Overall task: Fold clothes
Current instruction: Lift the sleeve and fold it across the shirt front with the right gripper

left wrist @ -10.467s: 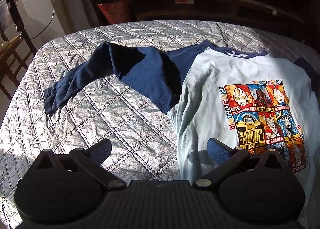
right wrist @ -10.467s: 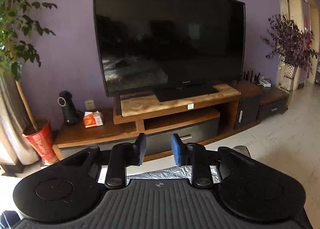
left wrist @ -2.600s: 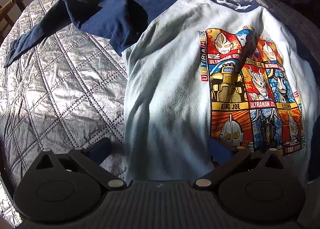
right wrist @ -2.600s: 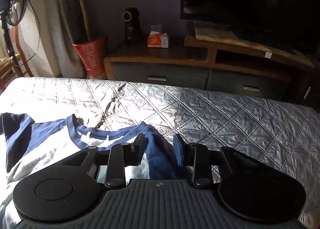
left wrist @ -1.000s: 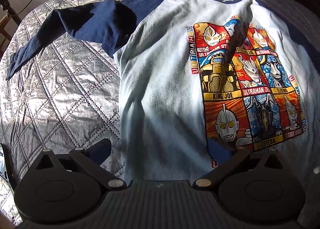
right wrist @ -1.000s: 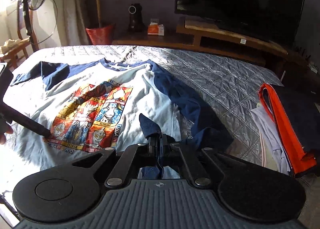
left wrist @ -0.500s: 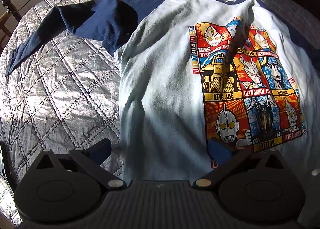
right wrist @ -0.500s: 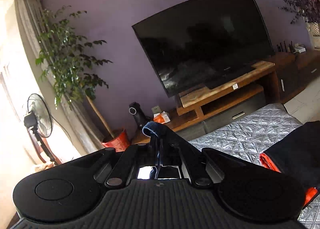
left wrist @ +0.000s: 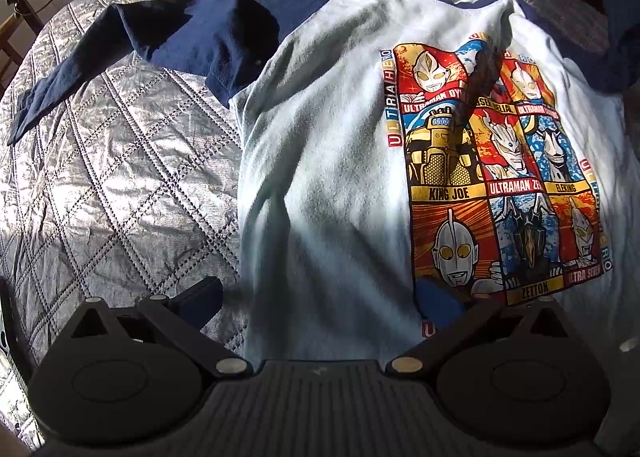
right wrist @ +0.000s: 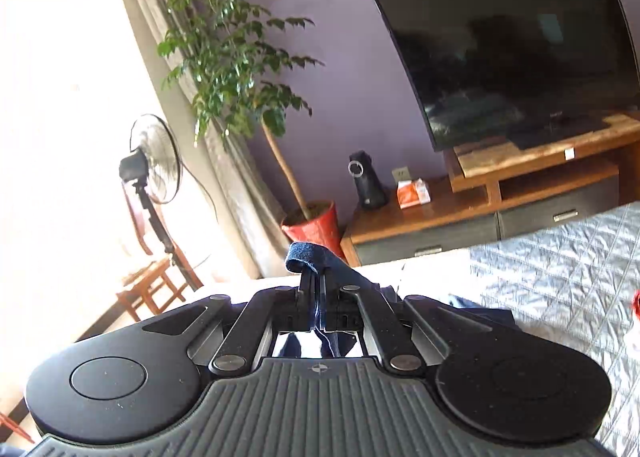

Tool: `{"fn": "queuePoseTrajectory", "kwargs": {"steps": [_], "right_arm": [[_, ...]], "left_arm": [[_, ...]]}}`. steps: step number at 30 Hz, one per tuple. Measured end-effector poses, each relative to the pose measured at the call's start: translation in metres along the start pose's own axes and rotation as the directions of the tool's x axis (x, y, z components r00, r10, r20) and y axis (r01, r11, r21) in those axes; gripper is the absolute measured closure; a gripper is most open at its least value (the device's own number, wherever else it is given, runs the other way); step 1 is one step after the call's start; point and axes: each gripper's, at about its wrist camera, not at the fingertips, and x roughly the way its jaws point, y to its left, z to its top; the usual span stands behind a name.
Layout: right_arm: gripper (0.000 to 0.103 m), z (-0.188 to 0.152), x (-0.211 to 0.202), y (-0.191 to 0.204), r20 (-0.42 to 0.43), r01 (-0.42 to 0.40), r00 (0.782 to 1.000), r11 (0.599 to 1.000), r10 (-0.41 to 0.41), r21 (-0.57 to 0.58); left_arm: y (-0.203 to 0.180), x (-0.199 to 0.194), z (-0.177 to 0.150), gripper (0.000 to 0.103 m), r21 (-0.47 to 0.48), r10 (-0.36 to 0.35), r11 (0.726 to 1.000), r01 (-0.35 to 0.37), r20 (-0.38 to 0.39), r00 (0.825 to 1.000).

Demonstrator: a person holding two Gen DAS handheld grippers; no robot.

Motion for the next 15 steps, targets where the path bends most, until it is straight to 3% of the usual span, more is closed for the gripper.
{"fn": "queuePoseTrajectory", "kwargs": {"steps": [3,6,8,11,13,15], "right_arm": [[0.101,-0.057,0.000,0.018,-0.118,-0.022,0.993,0.997,0.030,0.068],[0.101,-0.103,-0.006,0.035,-0.180,-0.014,0.983,0.993,0.036,0.118],[0.101,-0.124,-0.011,0.042,-0.191,-0.003,0.981,0.990,0.031,0.144],[0.100,-0.125,-0.022,0.040,-0.121,0.000,0.992,0.985,0.021,0.174],[0.100,-0.122,-0.028,0.040,-0.095,0.014,0.996,0.989,-0.001,0.147],[0.088,-0.129,-0.021,0.051,-0.203,0.043,0.978,0.999,-0.046,-0.019]], "left_arm": [[0.003,0.000,-0.001,0.001,-0.008,-0.014,1.000,0.014,-0.006,1.000],[0.009,0.001,0.001,0.001,-0.033,-0.027,0.999,0.026,-0.018,0.999],[0.011,0.002,0.002,0.001,-0.043,-0.027,0.999,0.026,-0.020,0.999],[0.012,0.002,0.002,0.001,-0.036,-0.022,0.999,0.022,-0.018,1.000],[0.011,0.002,0.001,0.001,-0.033,-0.020,0.999,0.020,-0.017,1.000],[0.009,0.001,0.000,0.001,-0.033,-0.020,0.999,0.019,-0.017,1.000]]}}
